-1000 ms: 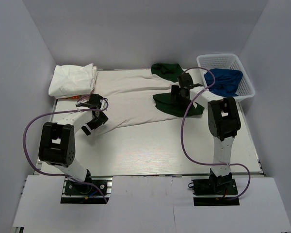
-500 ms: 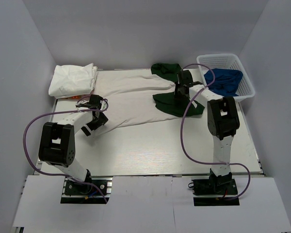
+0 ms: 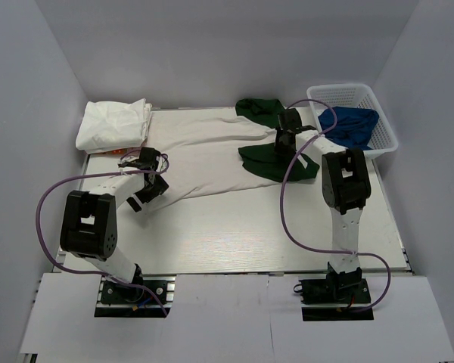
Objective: Fold and stack the t-shirts
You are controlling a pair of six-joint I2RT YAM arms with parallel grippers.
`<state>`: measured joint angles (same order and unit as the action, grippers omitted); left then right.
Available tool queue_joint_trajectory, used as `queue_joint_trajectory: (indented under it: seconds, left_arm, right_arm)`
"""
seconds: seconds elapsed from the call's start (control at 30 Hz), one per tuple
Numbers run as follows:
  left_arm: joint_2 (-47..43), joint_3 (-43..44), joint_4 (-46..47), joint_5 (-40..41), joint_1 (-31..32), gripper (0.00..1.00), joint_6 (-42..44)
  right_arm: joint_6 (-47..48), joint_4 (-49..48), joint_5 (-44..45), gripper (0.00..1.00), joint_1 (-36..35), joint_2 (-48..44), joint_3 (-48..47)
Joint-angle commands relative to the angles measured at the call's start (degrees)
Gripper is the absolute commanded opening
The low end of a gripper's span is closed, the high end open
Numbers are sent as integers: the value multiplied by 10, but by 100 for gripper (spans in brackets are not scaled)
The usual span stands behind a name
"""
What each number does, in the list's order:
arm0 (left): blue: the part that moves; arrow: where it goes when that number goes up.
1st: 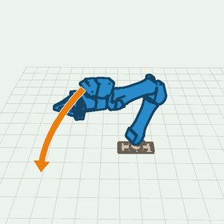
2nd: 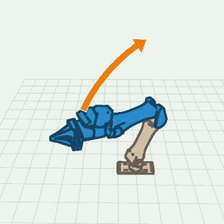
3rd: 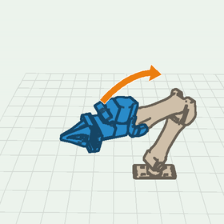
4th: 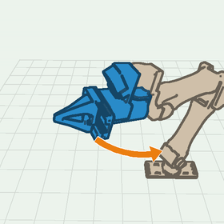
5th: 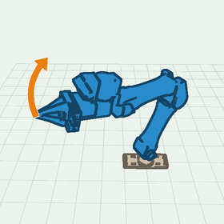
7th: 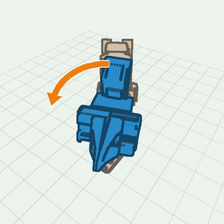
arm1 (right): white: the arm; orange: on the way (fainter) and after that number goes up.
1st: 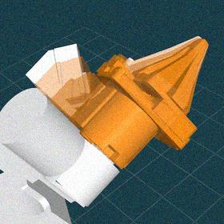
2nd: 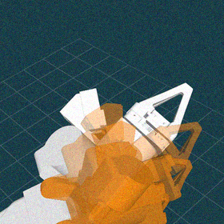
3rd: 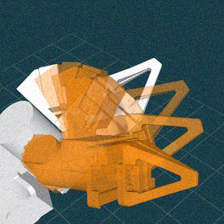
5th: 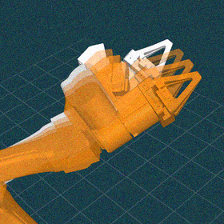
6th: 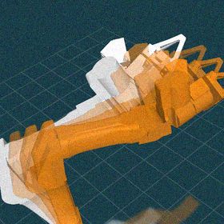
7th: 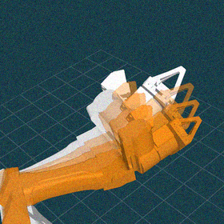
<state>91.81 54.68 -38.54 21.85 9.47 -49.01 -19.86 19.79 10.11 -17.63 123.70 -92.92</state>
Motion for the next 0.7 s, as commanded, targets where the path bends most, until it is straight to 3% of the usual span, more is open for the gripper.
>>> queue_joint_trajectory:
  seconds: [0.0,0.07,0.27,0.3,0.47,0.53,0.6,0.67]
  left_arm:
    - [-30,-3,3,11,-3,100,5]
    - [-30,-3,3,11,-3,100,5]
    - [-41,-3,9,5,-3,100,5]
    - [-41,-3,9,-2,-3,100,5]
    - [-60,3,22,-13,-3,100,5]
    - [-66,3,22,-18,-3,100,10]
    - [-78,-4,36,-18,2,100,15]
    - [-78,-13,43,-24,2,100,16]
  right_arm:
    - [1,-4,4,11,3,1,-18]
    - [1,-5,-2,0,2,-4,-16]
    - [3,-15,-11,0,-3,-98,78]
    - [1,-14,-16,0,0,-149,93]
    - [-40,29,-36,0,-3,-291,279]
    - [-71,63,-67,0,-3,-380,328]
    - [-100,112,-95,0,-4,-468,469]
    - [-123,145,-118,0,-7,-536,510]
